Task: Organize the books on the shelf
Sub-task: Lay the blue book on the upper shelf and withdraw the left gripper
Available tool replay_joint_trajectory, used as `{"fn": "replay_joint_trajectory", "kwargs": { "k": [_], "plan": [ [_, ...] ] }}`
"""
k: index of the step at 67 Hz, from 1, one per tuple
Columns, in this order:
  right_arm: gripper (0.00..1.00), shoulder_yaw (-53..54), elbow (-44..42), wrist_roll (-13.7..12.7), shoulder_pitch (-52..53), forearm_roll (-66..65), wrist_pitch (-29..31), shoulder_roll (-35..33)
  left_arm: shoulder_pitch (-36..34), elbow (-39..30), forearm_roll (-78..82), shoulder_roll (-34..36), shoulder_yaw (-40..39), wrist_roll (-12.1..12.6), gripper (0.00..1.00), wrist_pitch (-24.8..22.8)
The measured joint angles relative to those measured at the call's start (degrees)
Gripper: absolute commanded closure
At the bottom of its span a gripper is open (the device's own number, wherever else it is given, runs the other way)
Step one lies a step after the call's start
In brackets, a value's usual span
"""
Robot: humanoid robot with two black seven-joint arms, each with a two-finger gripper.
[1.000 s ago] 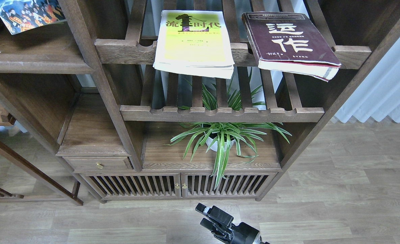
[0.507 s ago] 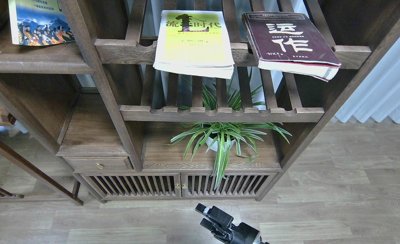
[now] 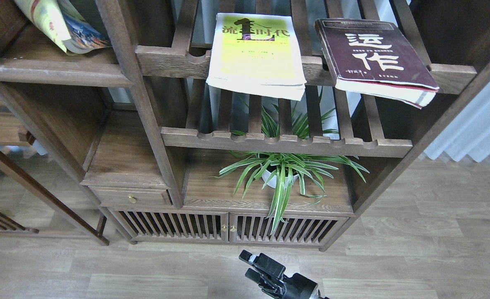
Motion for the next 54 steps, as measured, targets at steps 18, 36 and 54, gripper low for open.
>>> {"fn": "replay_joint_trajectory", "kwargs": {
  "k": [18, 36, 54],
  "plan": [
    [0.00, -0.1, -0.8, 0.0, 0.1, 0.0, 0.0, 0.0, 0.5, -0.7, -0.1, 2.8, -1.1, 0.0, 0.00, 0.0],
    [0.00, -0.1, -0.9, 0.0, 0.3, 0.0, 0.0, 0.0, 3.1, -0.7, 0.1, 6.0, -0.1, 0.0, 0.00, -0.1],
    [0.00, -0.2, -1.4, 0.1, 0.3, 0.0, 0.0, 0.0, 8.6, -5.0, 0.2, 13.3, 0.3, 0.0, 0.00, 0.0]
  ]
}}
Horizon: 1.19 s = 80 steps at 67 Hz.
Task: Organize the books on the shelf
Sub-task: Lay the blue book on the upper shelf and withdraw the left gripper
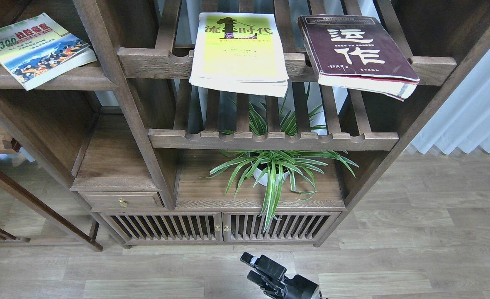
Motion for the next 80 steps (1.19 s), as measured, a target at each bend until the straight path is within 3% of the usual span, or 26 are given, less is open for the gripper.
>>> {"fn": "replay_joint_trajectory", "kwargs": {
  "k": [45, 61, 80],
  "plan": [
    [0.00, -0.8, -0.7, 0.0, 0.3, 0.1, 0.0, 0.0, 9.0, -6.5, 1.8, 6.6, 0.0, 0.0, 0.00, 0.0],
    [0.00, -0.7, -0.7, 0.0, 0.3, 0.1, 0.0, 0.0, 11.5, -11.3, 3.8, 13.1, 0.3, 0.0, 0.00, 0.0],
    [0.00, -0.4, -0.7, 0.0, 0.3, 0.1, 0.0, 0.0, 16.0, -19.2, 4.1, 25.3, 7.0, 0.0, 0.00, 0.0]
  ]
}}
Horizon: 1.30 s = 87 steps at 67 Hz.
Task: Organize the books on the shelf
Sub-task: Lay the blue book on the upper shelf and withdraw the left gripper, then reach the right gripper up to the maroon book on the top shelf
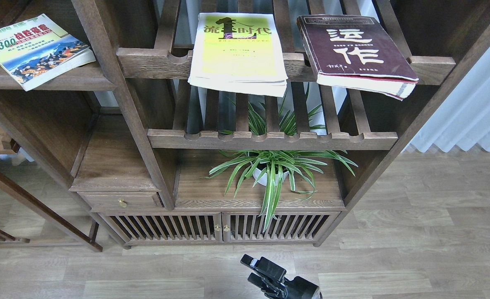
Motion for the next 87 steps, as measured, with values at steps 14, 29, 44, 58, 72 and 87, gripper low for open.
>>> {"fn": "replay_joint_trajectory", "kwargs": {
  "k": [14, 29, 44, 58, 72, 87],
  "plan": [
    [0.00, 0.2, -0.3, 0.0, 0.1, 0.0, 0.0, 0.0, 1.8, -0.5, -0.6, 3.4, 10.7, 0.0, 0.00, 0.0],
    [0.00, 1.0, 2.0, 0.3, 0.7, 0.7, 0.0, 0.0, 9.9, -0.1, -2.1, -3.7, 19.4, -13.3, 0.00, 0.0],
    [0.01, 3.8, 8.8, 1.2, 0.7, 0.9, 0.0, 0.0, 23.6, 4.2, -8.3, -19.0, 19.4, -17.9, 0.01, 0.0],
    [0.01, 6.8, 14.7, 1.5, 0.8, 0.9, 0.0, 0.0, 29.4, 11.5, -13.2, -34.9, 19.2, -18.5, 0.01, 0.0],
    [0.01, 10.4, 22.5, 1.5, 0.8, 0.9, 0.0, 0.0, 34.9, 18.3, -13.9, -48.5, 17.3, -18.0, 0.01, 0.0],
    [0.01, 17.3, 29.4, 2.0, 2.1, 1.0, -0.1, 0.0, 36.9, 19.8, -13.6, -50.4, 17.1, -17.7, 0.01, 0.0]
  ]
}}
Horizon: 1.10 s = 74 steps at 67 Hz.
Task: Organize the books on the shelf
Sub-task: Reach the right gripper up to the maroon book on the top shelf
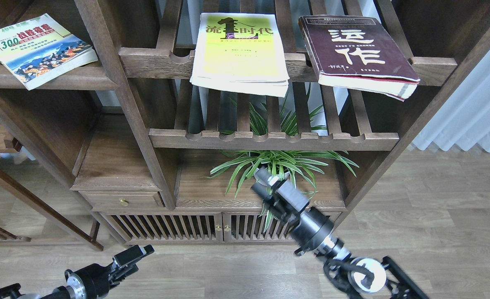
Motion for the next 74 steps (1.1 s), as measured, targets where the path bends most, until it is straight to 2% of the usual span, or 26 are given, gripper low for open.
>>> {"fn": "replay_joint_trajectory", "kwargs": {
  "k": [20, 26, 47, 74],
  "plan": [
    [0.06, 7.9, 2.1, 0.2, 2.8, 1.1, -4.6, 0.0, 1.0, 0.5, 0.0, 0.0, 0.0, 0.2, 0.01, 0.0],
    [0.06, 11.1, 2.3, 1.0, 2.9, 1.4, -5.4, 0.0, 1.7, 0.6, 0.0, 0.0, 0.0, 0.2, 0.01, 0.0],
    [0.06, 18.7, 6.0, 1.3, 0.2, 1.5, -5.5, 0.0, 2.3, 1.7, 0.1, 0.0, 0.0, 0.4, 0.01, 0.0],
    [0.07, 20.3, 14.5, 1.3, -5.0, 1.7, -5.2, -0.9, 3.0, 3.2, 0.2, -0.7, 0.2, 0.5, 0.01, 0.0]
  ]
}}
